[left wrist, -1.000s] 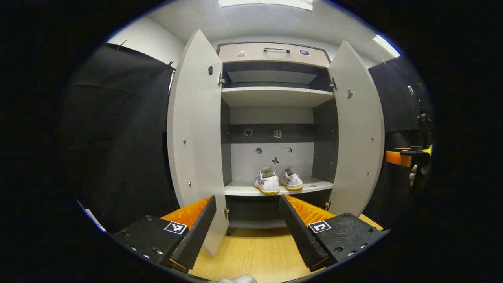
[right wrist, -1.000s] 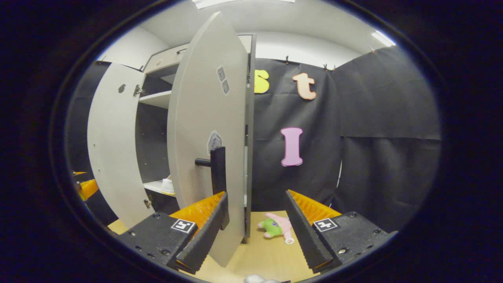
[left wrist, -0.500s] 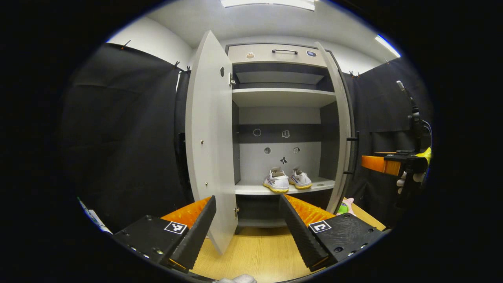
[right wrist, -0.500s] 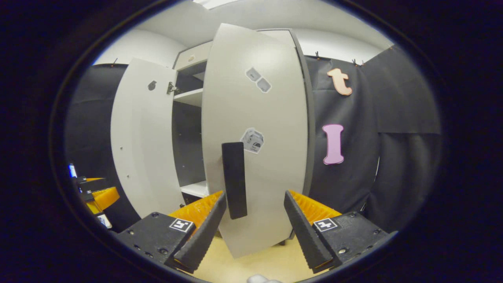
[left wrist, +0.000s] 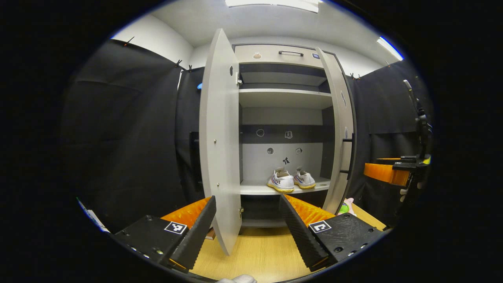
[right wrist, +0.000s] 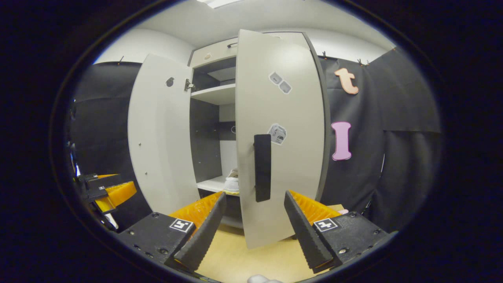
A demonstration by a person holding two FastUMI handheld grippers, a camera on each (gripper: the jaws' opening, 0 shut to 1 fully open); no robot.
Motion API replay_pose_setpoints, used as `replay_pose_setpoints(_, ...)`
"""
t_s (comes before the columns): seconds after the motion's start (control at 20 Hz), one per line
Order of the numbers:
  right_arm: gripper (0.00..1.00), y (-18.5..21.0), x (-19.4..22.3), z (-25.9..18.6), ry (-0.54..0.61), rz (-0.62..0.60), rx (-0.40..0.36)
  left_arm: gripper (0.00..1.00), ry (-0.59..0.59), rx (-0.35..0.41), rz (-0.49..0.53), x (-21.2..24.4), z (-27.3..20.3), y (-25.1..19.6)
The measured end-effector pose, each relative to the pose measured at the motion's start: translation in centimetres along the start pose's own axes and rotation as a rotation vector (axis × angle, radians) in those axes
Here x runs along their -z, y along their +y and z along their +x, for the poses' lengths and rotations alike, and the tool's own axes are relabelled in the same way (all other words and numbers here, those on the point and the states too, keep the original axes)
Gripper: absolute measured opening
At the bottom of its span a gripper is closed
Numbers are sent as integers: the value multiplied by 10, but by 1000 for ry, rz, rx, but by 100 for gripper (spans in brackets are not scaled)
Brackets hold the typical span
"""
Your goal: Grab one shoe with the right hand and put it into the shoe cabinet, grab the other shoe with the left hand and put it into the shoe cabinet; then close the right door with the right hand and the left door with the left hand.
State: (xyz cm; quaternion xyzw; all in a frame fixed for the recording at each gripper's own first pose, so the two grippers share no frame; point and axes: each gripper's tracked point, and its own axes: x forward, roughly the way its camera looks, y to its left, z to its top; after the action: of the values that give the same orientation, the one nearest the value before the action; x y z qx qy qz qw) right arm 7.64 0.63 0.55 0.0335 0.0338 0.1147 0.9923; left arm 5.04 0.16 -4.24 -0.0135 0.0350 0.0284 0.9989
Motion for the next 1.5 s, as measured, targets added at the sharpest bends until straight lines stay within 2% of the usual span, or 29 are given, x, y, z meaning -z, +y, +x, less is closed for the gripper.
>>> replay_pose_setpoints(0.1,94,12,3,-6,5,3,9,97,-14,-18,12,-1,5,23)
replay_pose_setpoints(0.15,96,17,5,-8,9,5,15,97,-19,-34,18,0,8,36)
replay_pose_setpoints(0.35,94,38,16,-26,34,-8,55,96,-50,-104,5,-4,23,102)
replay_pose_setpoints(0.5,96,54,25,-40,48,-7,73,96,-65,-170,5,-8,43,153)
replay_pose_setpoints(0.6,94,62,32,-48,69,-10,83,97,-59,-193,5,-5,61,174)
replay_pose_setpoints(0.65,96,66,36,-51,81,-9,85,96,-57,-197,2,-4,70,181)
replay_pose_setpoints(0.75,94,69,39,-54,95,-15,96,96,-62,-188,-8,-7,85,185)
replay_pose_setpoints(0.9,97,69,38,-59,98,-13,104,95,-51,-151,-6,-6,103,173)
replay_pose_setpoints(1.05,96,64,36,-62,90,-13,107,93,-77,-169,33,-13,107,173)
replay_pose_setpoints(1.15,94,58,36,-63,89,-10,106,92,-74,-169,19,-13,107,170)
replay_pose_setpoints(1.3,96,51,36,-63,90,-4,92,89,-76,-167,55,-16,106,165)
replay_pose_setpoints(1.4,94,43,36,-62,85,-1,81,89,-72,-155,47,-18,104,152)
replay_pose_setpoints(1.5,96,35,36,-60,82,2,65,89,-69,-134,43,-14,102,125)
